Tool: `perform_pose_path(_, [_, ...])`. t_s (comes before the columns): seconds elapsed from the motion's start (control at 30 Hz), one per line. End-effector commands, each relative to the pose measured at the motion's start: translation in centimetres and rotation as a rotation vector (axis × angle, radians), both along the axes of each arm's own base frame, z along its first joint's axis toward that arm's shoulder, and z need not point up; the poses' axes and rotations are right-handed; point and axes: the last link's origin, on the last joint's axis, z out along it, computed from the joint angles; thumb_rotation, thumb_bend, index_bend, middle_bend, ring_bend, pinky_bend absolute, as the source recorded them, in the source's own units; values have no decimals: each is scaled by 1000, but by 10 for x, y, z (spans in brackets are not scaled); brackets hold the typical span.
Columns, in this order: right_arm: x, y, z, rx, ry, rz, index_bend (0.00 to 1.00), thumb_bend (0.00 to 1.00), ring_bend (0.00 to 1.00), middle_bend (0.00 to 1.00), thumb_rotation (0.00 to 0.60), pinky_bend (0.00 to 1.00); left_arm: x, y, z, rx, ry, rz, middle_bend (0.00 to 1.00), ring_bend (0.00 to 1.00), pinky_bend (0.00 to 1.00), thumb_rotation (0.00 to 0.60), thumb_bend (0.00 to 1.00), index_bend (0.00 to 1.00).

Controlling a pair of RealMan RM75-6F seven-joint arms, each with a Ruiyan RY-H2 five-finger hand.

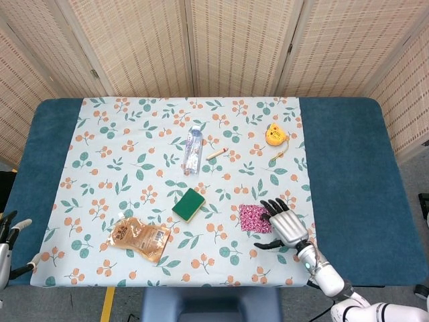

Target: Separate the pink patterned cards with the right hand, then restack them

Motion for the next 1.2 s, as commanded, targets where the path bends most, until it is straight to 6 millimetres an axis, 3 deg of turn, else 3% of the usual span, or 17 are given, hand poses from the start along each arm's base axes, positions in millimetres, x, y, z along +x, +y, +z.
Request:
perform_pose_path(0.03, [2,-2,-6,8,1,3,296,182,0,79,154,0,1,0,0,-1,-2,-5,100,120,0,600,248,262])
perform_pose_path(0.27, [-3,-4,-10,7,24,-9,297,182,0,79,154,0,-1,-1,1,3,-4,1,100,120,0,600,248,264])
perform_pose_path(0.77, [-36,4,20,-65,76,-91,297,182,0,80,155,0,-1,1,-3,-7,-8,-8,100,120,0,600,248,268])
perform_pose_path(0.93, [-31,4,21,-65,47,-74,296,182,0,80,155,0,1,1,-4,-9,-9,-14,100,120,0,600,248,268])
perform_pose_path(1.2, [-14,-7,2,-35,30,-38,297,182,0,80,152,0,0,-1,-3,-7,-7,-7,100,120,0,600,247,267])
